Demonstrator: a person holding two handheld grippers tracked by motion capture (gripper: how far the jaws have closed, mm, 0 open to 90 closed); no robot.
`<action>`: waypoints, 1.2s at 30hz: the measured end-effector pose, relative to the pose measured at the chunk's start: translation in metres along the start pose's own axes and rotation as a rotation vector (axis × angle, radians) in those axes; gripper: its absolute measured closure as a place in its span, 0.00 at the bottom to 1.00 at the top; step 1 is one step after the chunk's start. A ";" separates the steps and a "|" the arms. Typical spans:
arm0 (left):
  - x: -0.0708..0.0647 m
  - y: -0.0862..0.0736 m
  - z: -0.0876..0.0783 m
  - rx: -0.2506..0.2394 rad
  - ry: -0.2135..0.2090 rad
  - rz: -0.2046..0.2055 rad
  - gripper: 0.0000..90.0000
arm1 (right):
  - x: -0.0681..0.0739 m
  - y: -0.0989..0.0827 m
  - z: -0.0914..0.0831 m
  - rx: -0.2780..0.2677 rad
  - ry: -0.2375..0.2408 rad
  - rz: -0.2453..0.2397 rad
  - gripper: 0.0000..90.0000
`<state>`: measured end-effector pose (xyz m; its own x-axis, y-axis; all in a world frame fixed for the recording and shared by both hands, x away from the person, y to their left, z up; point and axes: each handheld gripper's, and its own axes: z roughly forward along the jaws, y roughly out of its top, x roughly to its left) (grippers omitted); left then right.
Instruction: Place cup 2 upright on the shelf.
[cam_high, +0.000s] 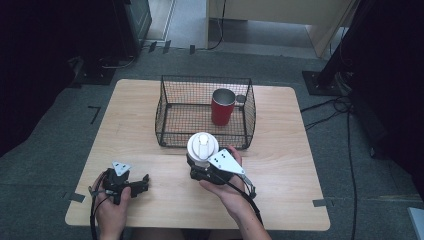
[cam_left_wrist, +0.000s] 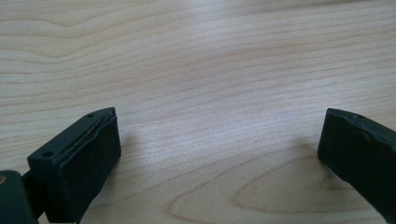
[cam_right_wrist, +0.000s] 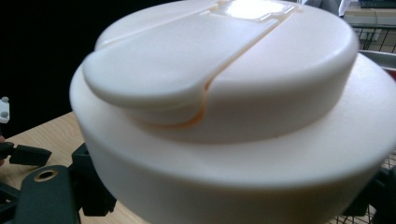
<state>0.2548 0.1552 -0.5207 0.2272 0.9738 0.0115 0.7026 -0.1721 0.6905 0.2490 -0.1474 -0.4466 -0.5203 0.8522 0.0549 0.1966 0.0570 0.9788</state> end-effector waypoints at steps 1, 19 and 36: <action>0.000 0.000 0.000 0.000 0.000 0.000 0.00 | 0.000 0.000 0.000 0.000 0.000 0.000 0.18; 0.000 0.000 0.000 0.003 0.000 0.001 0.00 | 0.004 0.035 0.006 -0.065 0.002 -0.024 0.18; 0.000 0.000 0.000 0.002 0.000 -0.001 0.00 | 0.007 0.063 0.017 -0.123 0.007 -0.026 0.18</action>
<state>0.2547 0.1551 -0.5206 0.2268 0.9739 0.0107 0.7039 -0.1715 0.6893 0.2714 -0.1292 -0.3878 -0.5302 0.8474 0.0297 0.0791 0.0145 0.9968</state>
